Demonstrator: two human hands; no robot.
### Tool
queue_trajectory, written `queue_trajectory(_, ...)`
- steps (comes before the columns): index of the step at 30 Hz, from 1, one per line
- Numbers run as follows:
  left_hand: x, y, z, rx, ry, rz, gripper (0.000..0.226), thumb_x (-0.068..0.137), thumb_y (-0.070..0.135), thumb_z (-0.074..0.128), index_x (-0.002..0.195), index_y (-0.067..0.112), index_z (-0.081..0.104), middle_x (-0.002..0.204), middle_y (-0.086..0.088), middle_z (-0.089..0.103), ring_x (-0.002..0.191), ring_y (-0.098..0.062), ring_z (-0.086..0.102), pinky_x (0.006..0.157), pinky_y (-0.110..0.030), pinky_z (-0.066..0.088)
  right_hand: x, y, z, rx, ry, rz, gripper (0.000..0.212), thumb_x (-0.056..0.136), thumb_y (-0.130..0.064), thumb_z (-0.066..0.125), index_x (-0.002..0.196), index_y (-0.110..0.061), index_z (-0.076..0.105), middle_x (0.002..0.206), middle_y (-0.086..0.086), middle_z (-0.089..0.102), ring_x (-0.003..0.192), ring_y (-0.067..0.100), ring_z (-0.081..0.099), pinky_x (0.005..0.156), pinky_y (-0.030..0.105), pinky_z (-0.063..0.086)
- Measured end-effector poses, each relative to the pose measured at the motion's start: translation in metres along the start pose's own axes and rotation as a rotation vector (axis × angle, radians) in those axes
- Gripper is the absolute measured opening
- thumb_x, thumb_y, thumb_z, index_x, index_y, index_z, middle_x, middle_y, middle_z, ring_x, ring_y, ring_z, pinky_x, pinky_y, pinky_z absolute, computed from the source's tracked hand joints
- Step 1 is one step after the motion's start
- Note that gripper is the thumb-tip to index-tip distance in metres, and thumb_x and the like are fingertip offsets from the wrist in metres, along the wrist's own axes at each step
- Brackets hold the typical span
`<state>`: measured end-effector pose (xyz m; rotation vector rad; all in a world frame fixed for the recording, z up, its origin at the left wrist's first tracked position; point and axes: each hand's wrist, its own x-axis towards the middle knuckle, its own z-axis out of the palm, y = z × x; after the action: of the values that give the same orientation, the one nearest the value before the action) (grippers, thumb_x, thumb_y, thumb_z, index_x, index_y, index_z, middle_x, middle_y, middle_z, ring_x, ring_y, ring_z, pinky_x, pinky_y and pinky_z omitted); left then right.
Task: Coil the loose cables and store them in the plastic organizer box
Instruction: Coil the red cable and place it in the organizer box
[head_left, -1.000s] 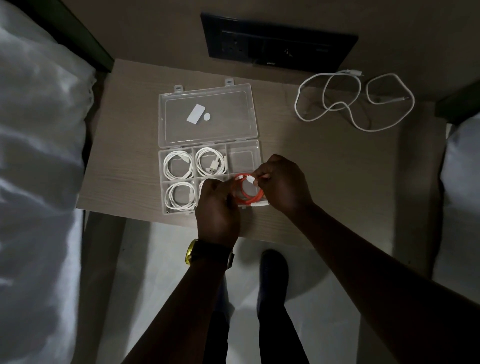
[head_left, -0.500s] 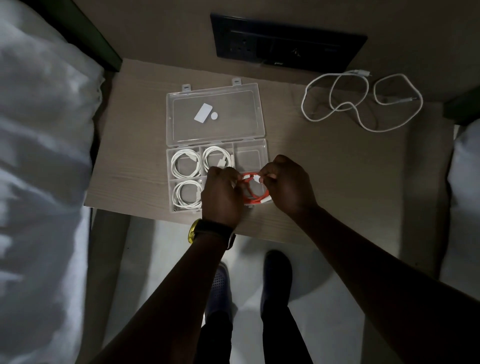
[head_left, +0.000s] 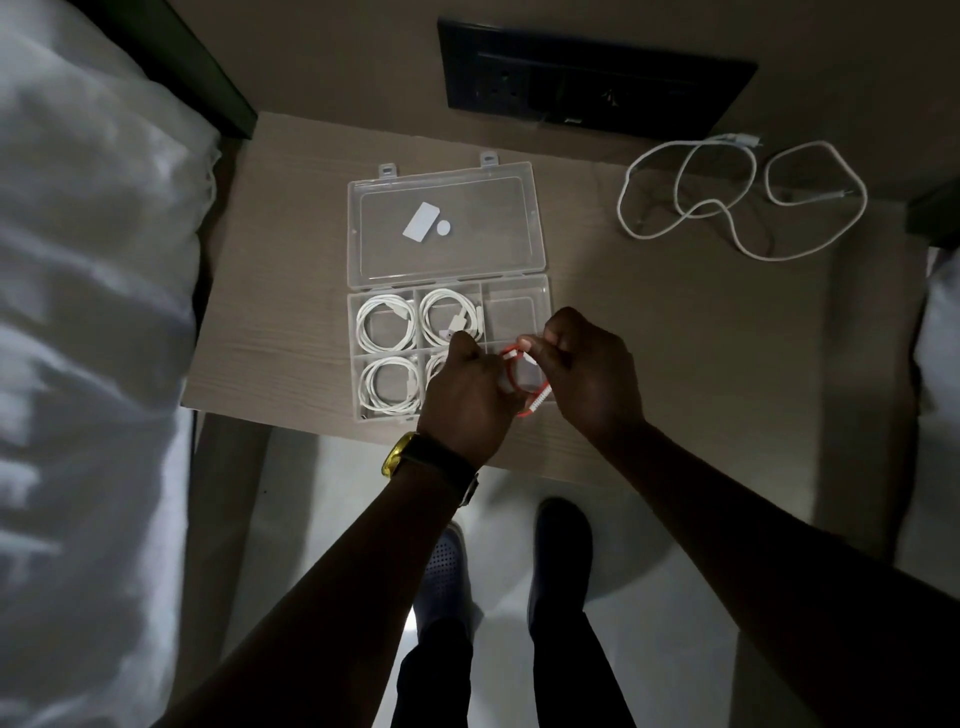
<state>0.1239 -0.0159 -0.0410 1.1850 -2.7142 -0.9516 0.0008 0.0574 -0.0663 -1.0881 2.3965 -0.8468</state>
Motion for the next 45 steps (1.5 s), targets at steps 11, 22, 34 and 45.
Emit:
queue_trajectory(11,0.002,-0.011,0.002,-0.060,-0.034,0.024,0.009,0.079,0.018,0.073,0.081,0.009,0.071,0.084,-0.013,0.054,0.075,-0.035,0.059,0.061,-0.037,0.049,-0.029,0.008,-0.009,0.046,-0.069,-0.042,0.013,0.079,-0.009,0.074,0.090,-0.015,0.074,0.095,0.008,0.065,0.080,0.021,0.065,0.074,0.031,0.053)
queue_trajectory(22,0.011,-0.022,-0.007,-0.097,-0.212,0.010,0.042,0.075,0.031,0.078,0.114,0.018,0.070,0.095,-0.010,0.050,0.092,-0.026,0.052,0.081,-0.034,0.046,-0.027,-0.001,-0.009,0.005,-0.010,-0.097,0.017,0.077,-0.004,0.072,0.092,-0.011,0.070,0.098,0.010,0.064,0.077,0.021,0.065,0.070,0.031,0.056)
queue_trajectory(34,0.013,-0.020,-0.001,-0.039,-0.119,-0.018,0.029,0.078,0.030,0.076,0.094,0.007,0.069,0.089,-0.002,0.041,0.083,-0.032,0.057,0.065,-0.030,0.033,-0.018,-0.010,-0.006,-0.115,-0.015,-0.034,0.036,0.077,-0.005,0.072,0.111,-0.011,0.064,0.113,0.013,0.059,0.091,0.030,0.065,0.075,0.027,0.045)
queue_trajectory(45,0.018,-0.020,0.000,-0.063,-0.124,-0.044,0.019,0.075,0.028,0.077,0.082,0.012,0.069,0.083,-0.004,0.049,0.081,-0.027,0.055,0.066,-0.032,0.039,-0.004,0.006,-0.015,-0.288,-0.170,-0.210,0.019,0.083,-0.010,0.069,0.101,-0.010,0.075,0.091,0.016,0.063,0.077,0.035,0.063,0.069,0.035,0.050)
